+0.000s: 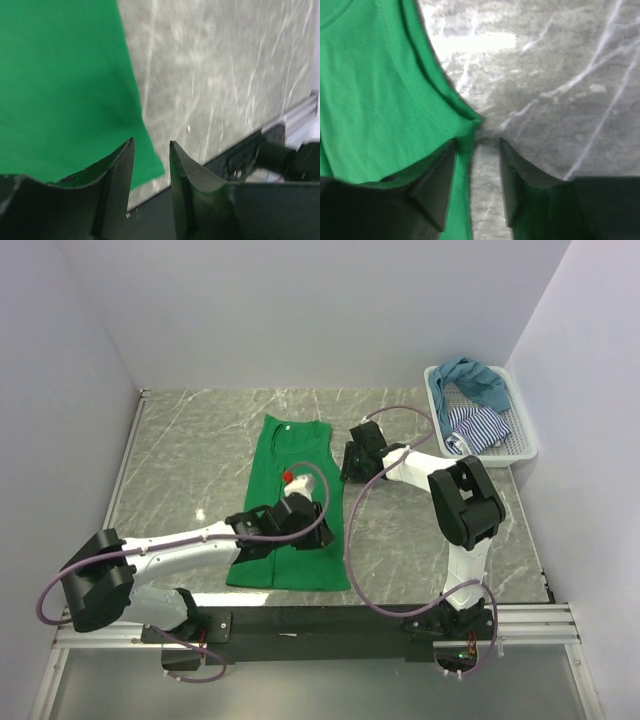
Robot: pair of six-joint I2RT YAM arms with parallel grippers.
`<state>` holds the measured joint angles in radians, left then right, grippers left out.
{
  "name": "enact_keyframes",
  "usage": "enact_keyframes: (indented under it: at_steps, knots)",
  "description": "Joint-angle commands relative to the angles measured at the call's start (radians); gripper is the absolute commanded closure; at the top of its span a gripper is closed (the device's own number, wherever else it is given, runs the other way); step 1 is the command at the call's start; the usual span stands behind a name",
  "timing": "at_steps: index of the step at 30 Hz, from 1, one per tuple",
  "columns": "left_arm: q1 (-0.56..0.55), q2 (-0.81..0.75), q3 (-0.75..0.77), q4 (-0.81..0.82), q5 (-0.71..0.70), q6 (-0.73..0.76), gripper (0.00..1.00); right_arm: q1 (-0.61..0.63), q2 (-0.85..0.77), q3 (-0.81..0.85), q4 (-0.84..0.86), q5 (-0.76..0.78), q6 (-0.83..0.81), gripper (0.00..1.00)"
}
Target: Fold and stack the tank tops
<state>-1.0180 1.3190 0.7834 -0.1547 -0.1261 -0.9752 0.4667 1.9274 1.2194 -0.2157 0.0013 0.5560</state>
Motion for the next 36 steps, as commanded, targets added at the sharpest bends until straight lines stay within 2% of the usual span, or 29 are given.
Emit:
enact_keyframes:
  at_steps: [1, 6, 7, 9, 10, 21, 32, 36]
  knots:
    - [-0.076, 0.022, -0.001, 0.086, -0.033, -0.017, 0.59, -0.008, 0.021, 0.023, 0.048, -0.014, 0.004, 0.55]
    - [-0.172, 0.115, 0.043, 0.078, -0.067, 0.000, 0.52, -0.022, 0.021, -0.007, 0.082, -0.009, 0.027, 0.79]
    - [-0.182, 0.129, 0.050, 0.069, -0.081, 0.000, 0.52, -0.023, 0.019, -0.015, 0.085, -0.006, 0.028, 0.88]
    - [-0.209, 0.173, 0.082, 0.037, -0.113, -0.011, 0.52, -0.034, 0.012, -0.029, 0.095, -0.004, 0.031, 0.94]
    - [-0.217, 0.184, 0.091, 0.026, -0.125, -0.013, 0.53, -0.037, 0.009, -0.035, 0.095, -0.004, 0.032, 1.00]
    - [-0.341, 0.368, 0.250, -0.149, -0.289, -0.043, 0.60, -0.063, -0.039, -0.100, 0.119, -0.017, 0.038, 1.00]
    - [-0.404, 0.486, 0.352, -0.255, -0.356, -0.085, 0.66, -0.074, -0.053, -0.130, 0.131, -0.018, 0.038, 1.00]
    - [-0.418, 0.513, 0.373, -0.264, -0.362, -0.085, 0.78, -0.083, -0.070, -0.147, 0.133, -0.014, 0.035, 1.00]
